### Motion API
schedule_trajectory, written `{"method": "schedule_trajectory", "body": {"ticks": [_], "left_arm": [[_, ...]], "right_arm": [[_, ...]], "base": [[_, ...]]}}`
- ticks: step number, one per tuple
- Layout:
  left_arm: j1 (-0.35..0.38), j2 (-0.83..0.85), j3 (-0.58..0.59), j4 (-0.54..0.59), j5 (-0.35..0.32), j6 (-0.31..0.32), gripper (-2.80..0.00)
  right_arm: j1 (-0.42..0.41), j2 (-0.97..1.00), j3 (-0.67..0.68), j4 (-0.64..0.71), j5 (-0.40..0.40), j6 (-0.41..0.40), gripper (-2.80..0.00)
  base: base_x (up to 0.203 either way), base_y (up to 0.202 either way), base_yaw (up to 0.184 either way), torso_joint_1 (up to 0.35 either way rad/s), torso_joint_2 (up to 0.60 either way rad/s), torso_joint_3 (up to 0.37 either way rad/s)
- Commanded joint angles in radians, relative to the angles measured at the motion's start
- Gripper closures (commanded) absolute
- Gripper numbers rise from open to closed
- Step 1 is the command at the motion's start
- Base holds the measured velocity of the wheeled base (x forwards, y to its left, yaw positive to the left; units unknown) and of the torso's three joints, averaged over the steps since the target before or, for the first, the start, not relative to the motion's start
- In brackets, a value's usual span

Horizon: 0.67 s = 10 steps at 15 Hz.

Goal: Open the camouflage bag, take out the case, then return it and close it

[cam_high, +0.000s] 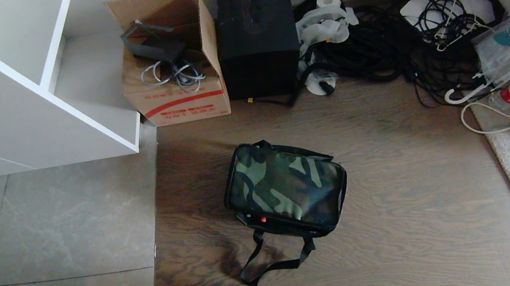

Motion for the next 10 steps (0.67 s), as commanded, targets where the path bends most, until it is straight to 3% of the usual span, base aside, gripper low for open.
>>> {"method": "schedule_trajectory", "body": {"ticks": [1, 10], "left_arm": [[0.000, 0.000, 0.009, 0.000, 0.001, -0.001, 0.00], [0.000, 0.000, 0.009, 0.000, 0.001, -0.001, 0.00]], "right_arm": [[0.000, 0.003, 0.000, 0.001, 0.001, 0.001, 0.00], [0.000, 0.003, 0.000, 0.001, 0.001, 0.001, 0.00]], "base": [[0.000, 0.000, 0.000, 0.002, 0.00, 0.202], [0.000, 0.000, 0.000, 0.003, 0.00, 0.205]]}}
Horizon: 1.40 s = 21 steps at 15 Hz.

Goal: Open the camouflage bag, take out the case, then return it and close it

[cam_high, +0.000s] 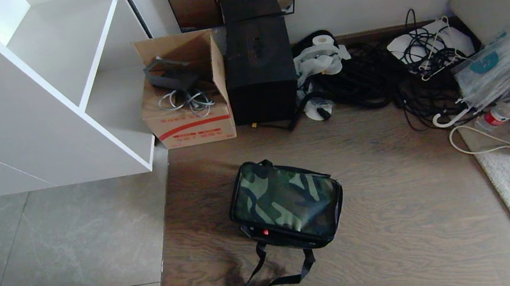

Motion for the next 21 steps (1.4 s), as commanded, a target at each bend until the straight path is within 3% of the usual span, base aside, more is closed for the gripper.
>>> {"method": "schedule_trajectory", "body": {"ticks": [1, 21], "left_arm": [[0.000, 0.000, 0.009, -0.001, 0.001, 0.000, 0.00], [0.000, 0.000, 0.009, -0.001, 0.001, 0.000, 0.00]], "right_arm": [[0.000, 0.002, 0.000, 0.001, 0.001, 0.000, 0.00], [0.000, 0.003, 0.000, 0.001, 0.001, 0.000, 0.00]], "base": [[0.000, 0.000, 0.000, -0.002, 0.00, 0.199], [0.000, 0.000, 0.000, 0.002, 0.00, 0.203]]}}
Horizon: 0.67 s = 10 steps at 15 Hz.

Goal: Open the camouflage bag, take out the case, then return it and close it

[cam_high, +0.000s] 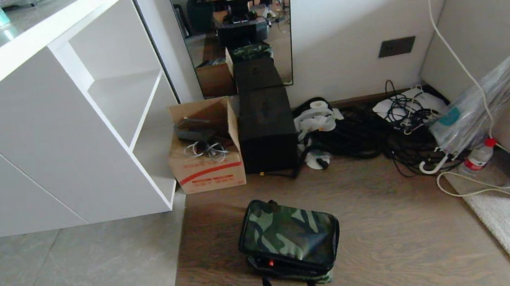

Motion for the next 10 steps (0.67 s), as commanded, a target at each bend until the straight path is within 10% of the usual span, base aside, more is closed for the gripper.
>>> {"method": "schedule_trajectory", "body": {"ticks": [1, 10], "left_arm": [[0.001, 0.000, 0.009, 0.000, 0.001, 0.000, 0.00], [0.000, 0.000, 0.009, 0.000, 0.001, 0.000, 0.00]], "right_arm": [[0.000, 0.003, 0.000, 0.001, 0.001, 0.000, 0.00], [0.000, 0.003, 0.000, 0.001, 0.000, 0.000, 0.00]], "base": [[0.000, 0.000, 0.000, 0.002, 0.00, 0.198], [0.000, 0.000, 0.000, 0.002, 0.00, 0.200]]}}
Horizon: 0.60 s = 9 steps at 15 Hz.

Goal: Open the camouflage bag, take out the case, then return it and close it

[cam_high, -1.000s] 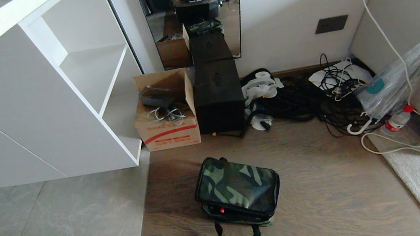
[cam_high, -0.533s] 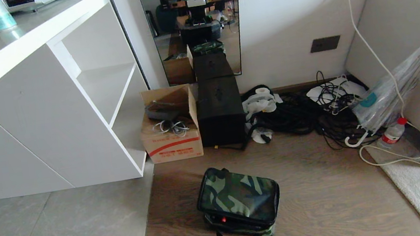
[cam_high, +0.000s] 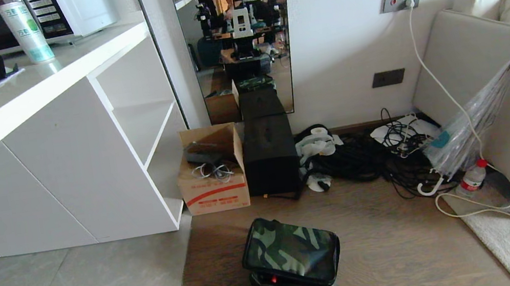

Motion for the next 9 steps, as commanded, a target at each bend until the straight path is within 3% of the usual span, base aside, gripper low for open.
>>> {"method": "schedule_trajectory", "body": {"ticks": [1, 6, 9], "left_arm": [[0.000, 0.000, 0.009, 0.000, 0.001, -0.001, 0.00], [0.000, 0.000, 0.009, 0.000, 0.001, 0.001, 0.00], [0.001, 0.000, 0.009, 0.000, 0.001, 0.001, 0.00]], "right_arm": [[0.001, 0.003, 0.000, 0.001, 0.001, 0.000, 0.00], [0.001, 0.003, 0.000, 0.001, 0.001, 0.000, 0.00], [0.001, 0.003, 0.000, 0.001, 0.001, 0.000, 0.00]], "base": [[0.000, 0.000, 0.000, 0.002, 0.00, 0.204], [0.000, 0.000, 0.000, 0.002, 0.00, 0.203], [0.000, 0.000, 0.000, 0.002, 0.00, 0.070]]}}
